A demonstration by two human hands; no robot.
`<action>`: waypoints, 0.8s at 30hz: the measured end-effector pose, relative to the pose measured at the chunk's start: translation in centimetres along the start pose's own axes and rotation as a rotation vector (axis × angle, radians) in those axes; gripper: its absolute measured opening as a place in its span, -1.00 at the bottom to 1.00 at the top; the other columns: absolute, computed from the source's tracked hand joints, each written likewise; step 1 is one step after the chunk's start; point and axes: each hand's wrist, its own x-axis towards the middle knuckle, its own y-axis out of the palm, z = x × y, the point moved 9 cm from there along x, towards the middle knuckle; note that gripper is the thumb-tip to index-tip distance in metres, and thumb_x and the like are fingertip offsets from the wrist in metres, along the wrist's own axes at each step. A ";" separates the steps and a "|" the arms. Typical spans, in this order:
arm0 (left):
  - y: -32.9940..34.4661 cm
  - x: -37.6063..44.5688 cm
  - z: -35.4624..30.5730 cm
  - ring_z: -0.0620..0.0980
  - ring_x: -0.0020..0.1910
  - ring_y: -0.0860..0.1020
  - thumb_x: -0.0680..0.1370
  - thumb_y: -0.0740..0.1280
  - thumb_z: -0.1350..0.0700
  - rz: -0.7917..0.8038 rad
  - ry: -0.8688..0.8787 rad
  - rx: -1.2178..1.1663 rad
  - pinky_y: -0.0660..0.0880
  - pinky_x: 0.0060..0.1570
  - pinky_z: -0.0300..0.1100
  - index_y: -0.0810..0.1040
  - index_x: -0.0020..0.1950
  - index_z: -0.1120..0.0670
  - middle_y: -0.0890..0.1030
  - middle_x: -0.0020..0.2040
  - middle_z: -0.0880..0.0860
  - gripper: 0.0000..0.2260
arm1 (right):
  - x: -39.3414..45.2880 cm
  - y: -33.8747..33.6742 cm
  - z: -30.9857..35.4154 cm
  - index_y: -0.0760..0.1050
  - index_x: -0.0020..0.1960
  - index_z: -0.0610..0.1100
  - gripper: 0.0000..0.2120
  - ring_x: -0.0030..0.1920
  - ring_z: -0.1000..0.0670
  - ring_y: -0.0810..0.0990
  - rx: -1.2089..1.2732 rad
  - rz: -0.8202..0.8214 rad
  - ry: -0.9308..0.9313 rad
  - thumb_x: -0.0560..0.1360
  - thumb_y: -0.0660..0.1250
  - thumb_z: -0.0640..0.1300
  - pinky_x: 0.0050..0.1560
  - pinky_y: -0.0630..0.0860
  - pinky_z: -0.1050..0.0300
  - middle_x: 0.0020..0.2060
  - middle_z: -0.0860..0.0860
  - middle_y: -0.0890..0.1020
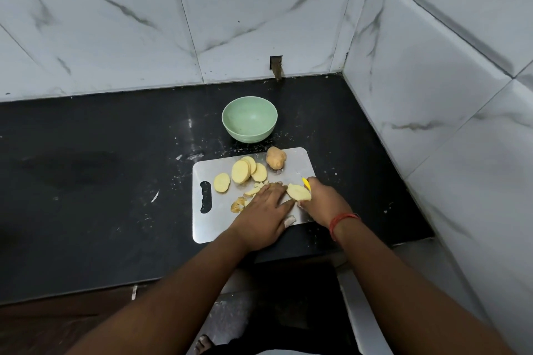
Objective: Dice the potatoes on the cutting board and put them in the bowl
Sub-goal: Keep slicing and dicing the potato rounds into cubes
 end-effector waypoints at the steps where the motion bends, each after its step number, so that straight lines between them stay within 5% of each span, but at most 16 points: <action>1: 0.1 0.0 0.0 0.28 0.52 0.29 0.70 0.07 -0.16 0.010 -0.003 0.007 0.11 0.58 0.16 0.44 0.47 0.13 0.38 0.47 0.29 -0.50 | 0.1 0.0 0.0 0.30 0.34 -0.05 -0.55 0.01 -0.14 0.59 -0.013 -0.007 -0.010 0.52 0.35 -0.01 -0.10 0.48 0.08 0.05 -0.11 0.59; 9: -0.5 0.1 -0.5 0.22 0.45 0.36 0.68 0.10 -0.15 -0.017 0.012 0.035 0.09 0.56 0.21 0.49 0.42 0.13 0.49 0.32 0.20 -0.52 | 1.4 -1.1 0.2 0.34 0.40 0.11 -0.55 0.11 -0.15 0.57 -0.081 0.040 -0.128 0.53 0.31 -0.06 0.12 0.52 0.00 0.16 -0.09 0.61; 14: -0.3 -0.5 0.2 0.21 0.54 0.24 0.68 0.02 -0.20 0.019 -0.102 0.046 -0.04 0.59 0.20 0.48 0.45 0.07 0.40 0.45 0.23 -0.48 | 1.6 -1.5 -0.7 0.35 0.39 0.12 -0.52 0.14 -0.14 0.57 -0.022 0.028 -0.096 0.50 0.34 -0.03 0.14 0.51 0.01 0.19 -0.07 0.60; 20: 0.1 -0.5 -0.1 0.19 0.56 0.24 0.69 0.01 -0.21 0.060 -0.064 0.109 0.05 0.56 0.25 0.48 0.46 0.09 0.45 0.46 0.19 -0.46 | 0.4 -1.3 -2.6 0.42 0.08 -0.03 -0.82 -0.13 -0.08 0.60 -0.012 -0.162 0.048 0.55 0.28 0.04 -0.07 0.59 -0.05 -0.11 -0.04 0.62; 24: 0.1 -0.4 -0.2 0.18 0.58 0.21 0.69 -0.02 -0.22 0.076 -0.071 0.110 0.01 0.59 0.20 0.47 0.48 0.14 0.44 0.47 0.18 -0.41 | 0.4 -1.0 -2.3 0.39 0.04 -0.03 -0.87 -0.08 -0.13 0.61 -0.043 -0.198 0.056 0.57 0.24 0.00 -0.13 0.54 0.03 -0.10 -0.05 0.62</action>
